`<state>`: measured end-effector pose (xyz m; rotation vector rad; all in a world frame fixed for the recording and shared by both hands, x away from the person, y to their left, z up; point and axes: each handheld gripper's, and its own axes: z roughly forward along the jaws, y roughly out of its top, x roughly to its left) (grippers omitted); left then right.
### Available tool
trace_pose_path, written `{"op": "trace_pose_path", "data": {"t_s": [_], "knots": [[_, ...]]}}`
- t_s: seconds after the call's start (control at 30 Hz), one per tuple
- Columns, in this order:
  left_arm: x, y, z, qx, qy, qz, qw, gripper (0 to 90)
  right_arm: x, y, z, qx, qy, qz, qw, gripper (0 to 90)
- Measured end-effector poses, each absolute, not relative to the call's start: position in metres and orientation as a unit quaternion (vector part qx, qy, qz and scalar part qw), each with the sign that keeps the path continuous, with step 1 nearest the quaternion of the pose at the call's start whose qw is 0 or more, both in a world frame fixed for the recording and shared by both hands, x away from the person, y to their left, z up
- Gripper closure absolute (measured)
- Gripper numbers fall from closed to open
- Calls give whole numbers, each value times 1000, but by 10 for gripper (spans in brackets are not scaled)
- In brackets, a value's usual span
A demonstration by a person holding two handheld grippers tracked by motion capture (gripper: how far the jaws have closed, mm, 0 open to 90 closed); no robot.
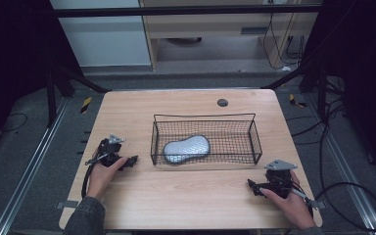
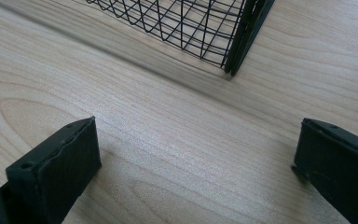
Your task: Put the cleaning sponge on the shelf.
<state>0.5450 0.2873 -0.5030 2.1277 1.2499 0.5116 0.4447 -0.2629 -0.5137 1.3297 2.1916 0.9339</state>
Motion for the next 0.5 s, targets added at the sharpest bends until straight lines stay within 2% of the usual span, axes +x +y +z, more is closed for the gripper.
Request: {"op": "trace_pose_path", "data": {"t_s": [0.17,0.5], "knots": [[542,290,-508,796,468,205,326,0,445,-263,-514,477,786,335,205,4],[542,290,-508,796,466,204,326,0,445,-263,-514,477,786,335,205,4]]}}
